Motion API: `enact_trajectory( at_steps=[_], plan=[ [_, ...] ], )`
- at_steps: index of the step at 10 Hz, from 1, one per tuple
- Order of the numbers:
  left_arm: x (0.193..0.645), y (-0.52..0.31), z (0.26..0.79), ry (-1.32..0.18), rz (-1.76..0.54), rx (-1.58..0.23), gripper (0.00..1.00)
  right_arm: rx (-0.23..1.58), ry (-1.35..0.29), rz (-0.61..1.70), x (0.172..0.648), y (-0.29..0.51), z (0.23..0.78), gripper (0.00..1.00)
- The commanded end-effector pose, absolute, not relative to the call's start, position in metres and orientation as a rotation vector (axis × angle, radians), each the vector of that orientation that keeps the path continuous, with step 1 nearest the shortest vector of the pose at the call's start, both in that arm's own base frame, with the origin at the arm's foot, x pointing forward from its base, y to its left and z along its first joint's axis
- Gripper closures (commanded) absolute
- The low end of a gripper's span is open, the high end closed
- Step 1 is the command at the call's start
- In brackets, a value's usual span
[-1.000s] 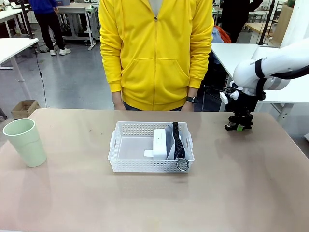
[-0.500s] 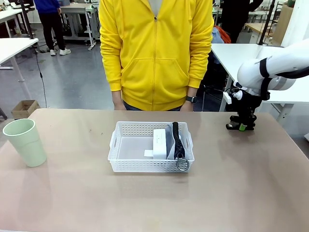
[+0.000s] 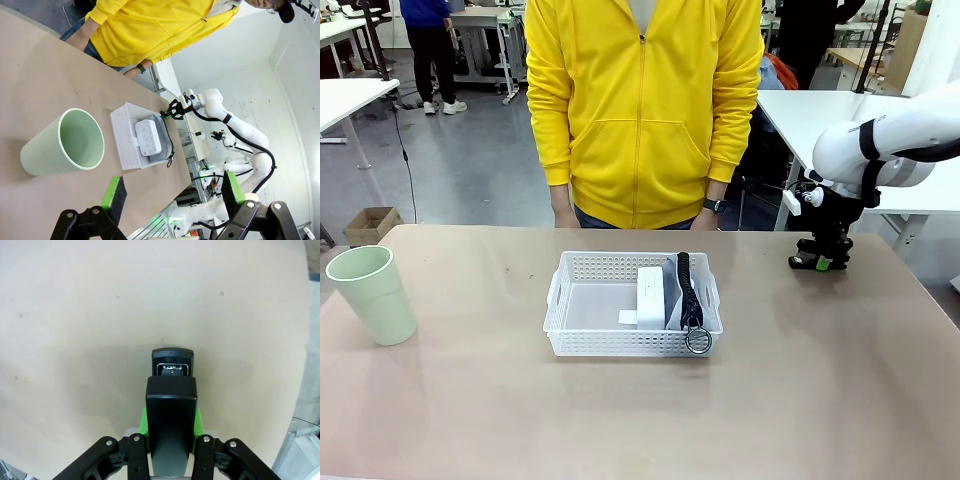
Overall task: Efficiently arrange items inside the basket to fit them all.
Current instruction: Pick up the Stapler and place it inside the Organizing basket.
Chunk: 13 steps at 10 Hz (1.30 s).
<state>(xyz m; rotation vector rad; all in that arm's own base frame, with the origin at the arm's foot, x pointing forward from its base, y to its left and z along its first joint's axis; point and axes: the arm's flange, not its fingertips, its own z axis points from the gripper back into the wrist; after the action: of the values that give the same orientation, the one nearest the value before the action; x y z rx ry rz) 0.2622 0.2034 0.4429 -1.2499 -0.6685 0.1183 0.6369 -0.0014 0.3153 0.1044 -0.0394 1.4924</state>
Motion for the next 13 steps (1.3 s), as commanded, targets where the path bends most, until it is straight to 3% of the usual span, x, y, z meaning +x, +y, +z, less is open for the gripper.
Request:
enact_trajectory(
  at_steps=[1,3,4,6,9,13],
  plan=[
    [0.261,0.201,0.443,-0.698,0.104,-1.265,0.0,0.236,-0.172,1.412,0.598,-0.008,0.363,0.8],
    [0.261,0.201,0.443,-0.698,0.104,-1.265,0.0,0.406,-0.345,1.273,0.562,-0.001,0.403,0.8],
    [0.261,0.201,0.443,-0.698,0.104,-1.265,0.0,0.487,-0.345,1.181,0.547,0.004,0.409,0.8],
    [0.261,0.201,0.443,-0.698,0.104,-1.265,0.0,0.678,-0.408,1.331,0.501,0.019,0.419,0.8],
    [0.261,0.201,0.443,-0.698,0.104,-1.265,0.0,0.761,-0.358,1.471,0.456,0.044,0.406,0.8],
    [0.261,0.201,0.443,-0.698,0.104,-1.265,0.0,0.756,-0.371,1.431,0.462,0.045,0.41,0.8]
  ],
)
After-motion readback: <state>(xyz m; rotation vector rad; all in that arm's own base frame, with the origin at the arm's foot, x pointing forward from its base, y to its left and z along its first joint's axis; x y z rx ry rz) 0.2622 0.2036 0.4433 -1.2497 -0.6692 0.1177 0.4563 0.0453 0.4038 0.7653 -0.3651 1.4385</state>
